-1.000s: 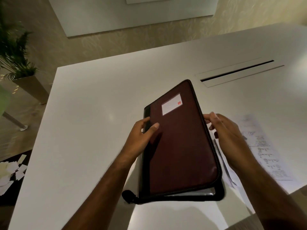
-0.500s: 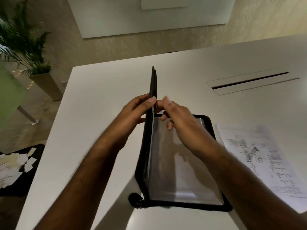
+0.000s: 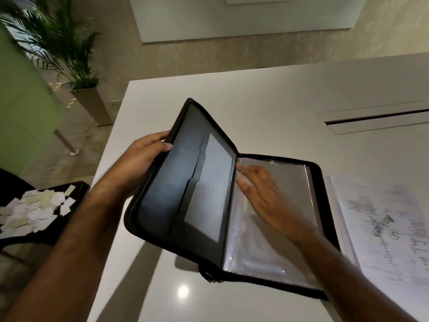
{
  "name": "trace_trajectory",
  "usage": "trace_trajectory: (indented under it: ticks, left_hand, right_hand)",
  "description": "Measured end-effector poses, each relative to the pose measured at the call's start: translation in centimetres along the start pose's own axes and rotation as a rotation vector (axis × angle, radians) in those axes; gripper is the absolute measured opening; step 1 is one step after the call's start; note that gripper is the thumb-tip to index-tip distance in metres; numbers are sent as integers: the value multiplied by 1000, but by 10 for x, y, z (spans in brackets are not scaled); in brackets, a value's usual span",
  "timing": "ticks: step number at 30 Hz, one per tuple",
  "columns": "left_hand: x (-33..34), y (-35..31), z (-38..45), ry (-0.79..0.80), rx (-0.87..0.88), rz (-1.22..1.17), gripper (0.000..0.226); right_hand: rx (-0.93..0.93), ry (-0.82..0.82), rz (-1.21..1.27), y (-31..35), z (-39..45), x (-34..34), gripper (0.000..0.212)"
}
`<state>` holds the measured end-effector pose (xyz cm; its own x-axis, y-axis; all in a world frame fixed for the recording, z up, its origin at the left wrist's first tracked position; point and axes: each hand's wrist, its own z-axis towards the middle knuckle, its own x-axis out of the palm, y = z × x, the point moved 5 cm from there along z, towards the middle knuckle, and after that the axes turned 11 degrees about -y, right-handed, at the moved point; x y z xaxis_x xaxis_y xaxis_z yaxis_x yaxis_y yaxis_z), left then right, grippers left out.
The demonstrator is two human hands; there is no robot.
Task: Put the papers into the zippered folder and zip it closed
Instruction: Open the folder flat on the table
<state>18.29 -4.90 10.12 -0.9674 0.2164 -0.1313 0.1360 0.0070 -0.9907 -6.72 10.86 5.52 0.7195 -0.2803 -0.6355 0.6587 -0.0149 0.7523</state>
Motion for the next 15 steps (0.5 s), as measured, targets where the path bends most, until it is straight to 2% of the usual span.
trace_trajectory:
  ticks: [6, 10, 15]
  left_hand:
    - [-49, 60, 20, 70, -115, 61, 39]
    - [-60, 86, 16, -7, -119, 207, 37]
    - [-53, 115, 14, -123, -12, 475, 34]
  right_hand:
    - [22, -7, -326, -61, -16, 14, 83]
    - [46, 12, -478, -95, -24, 21, 94]
    - [72, 42, -599, -119, -37, 24, 97]
